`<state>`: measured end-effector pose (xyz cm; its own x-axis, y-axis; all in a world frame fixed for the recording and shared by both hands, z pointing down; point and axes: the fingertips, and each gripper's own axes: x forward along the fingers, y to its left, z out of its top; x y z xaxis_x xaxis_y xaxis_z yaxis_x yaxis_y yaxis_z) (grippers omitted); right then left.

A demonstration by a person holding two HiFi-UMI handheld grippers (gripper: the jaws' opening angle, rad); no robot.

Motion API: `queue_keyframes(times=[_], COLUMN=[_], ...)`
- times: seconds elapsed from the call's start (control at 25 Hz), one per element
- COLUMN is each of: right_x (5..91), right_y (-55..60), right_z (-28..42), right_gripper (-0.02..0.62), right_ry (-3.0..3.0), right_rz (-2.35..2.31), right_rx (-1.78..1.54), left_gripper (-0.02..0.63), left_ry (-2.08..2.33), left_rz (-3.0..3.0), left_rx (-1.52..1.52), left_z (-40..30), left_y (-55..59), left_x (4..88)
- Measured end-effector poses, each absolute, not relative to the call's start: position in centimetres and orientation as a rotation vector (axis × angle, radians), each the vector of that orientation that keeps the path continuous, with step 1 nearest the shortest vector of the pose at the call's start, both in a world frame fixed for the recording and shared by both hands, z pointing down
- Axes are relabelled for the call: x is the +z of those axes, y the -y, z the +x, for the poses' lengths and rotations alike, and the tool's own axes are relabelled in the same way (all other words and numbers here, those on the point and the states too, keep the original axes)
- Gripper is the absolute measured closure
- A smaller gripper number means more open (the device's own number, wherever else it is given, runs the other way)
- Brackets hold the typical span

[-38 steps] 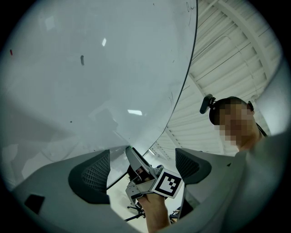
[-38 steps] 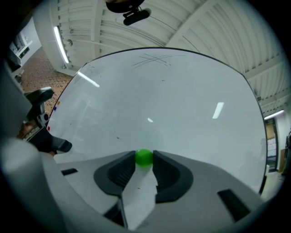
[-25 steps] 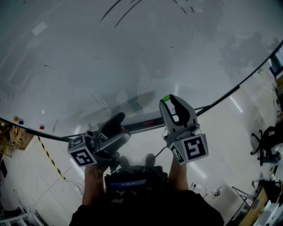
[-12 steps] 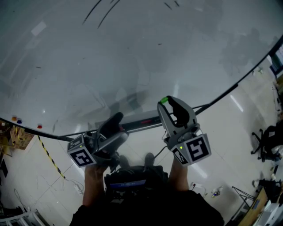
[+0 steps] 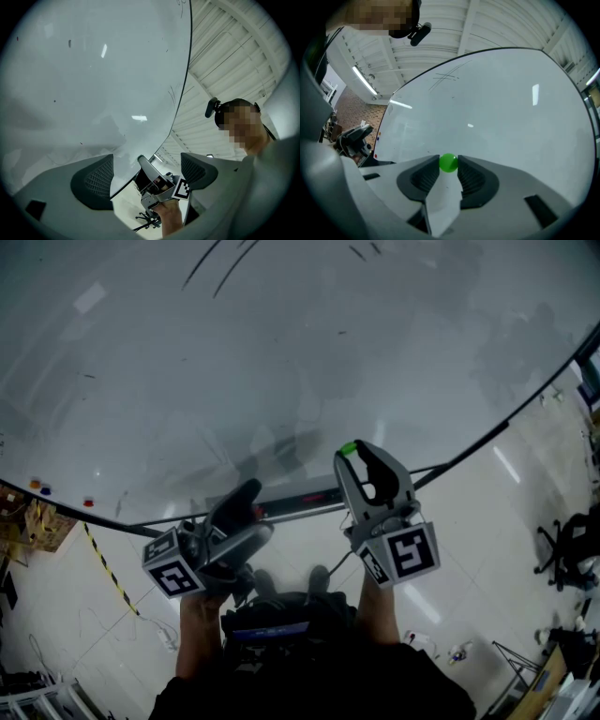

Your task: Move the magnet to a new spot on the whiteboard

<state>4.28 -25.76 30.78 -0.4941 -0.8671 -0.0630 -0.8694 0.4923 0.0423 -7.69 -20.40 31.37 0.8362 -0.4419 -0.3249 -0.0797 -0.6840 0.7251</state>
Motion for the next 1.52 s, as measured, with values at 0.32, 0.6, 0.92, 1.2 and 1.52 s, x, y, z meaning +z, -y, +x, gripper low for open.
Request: queue_keyframes(times=[0.32,0.6,0.92,1.2,1.52], right_x=[30.6,31.5,31.6,31.7,31.3], right_y=[26.6,28.3,29.5,29.6,29.0], right_z=[4.0,3.4,2.5,2.3,2.7], right_gripper=[0.445,0.445,0.445,0.443,0.434], right_ry=[-2.649,-2.624,-2.563,-2.502,-2.503], right_rz=[-1.680,-1.766,-1.833,-1.934,-1.869], right_rx=[0.204,0.225,0.271,0.315,0.249], left_gripper=[0.164,0.164,0.164,0.164,0.164], left_ry=[0.397,0.412,0.440,0.431,0.427], left_rz=[2.260,2.261,2.267,2.265,2.257], left_rx=[-0.659,-0.669,-0.661,-0.647,-0.628], left_z=[-8.6,-9.6,-10.8,-10.9,-10.5], left_y=[20.2,20.1,20.0,20.0,20.3], left_x=[31.2,30.9,30.7,30.8,31.3])
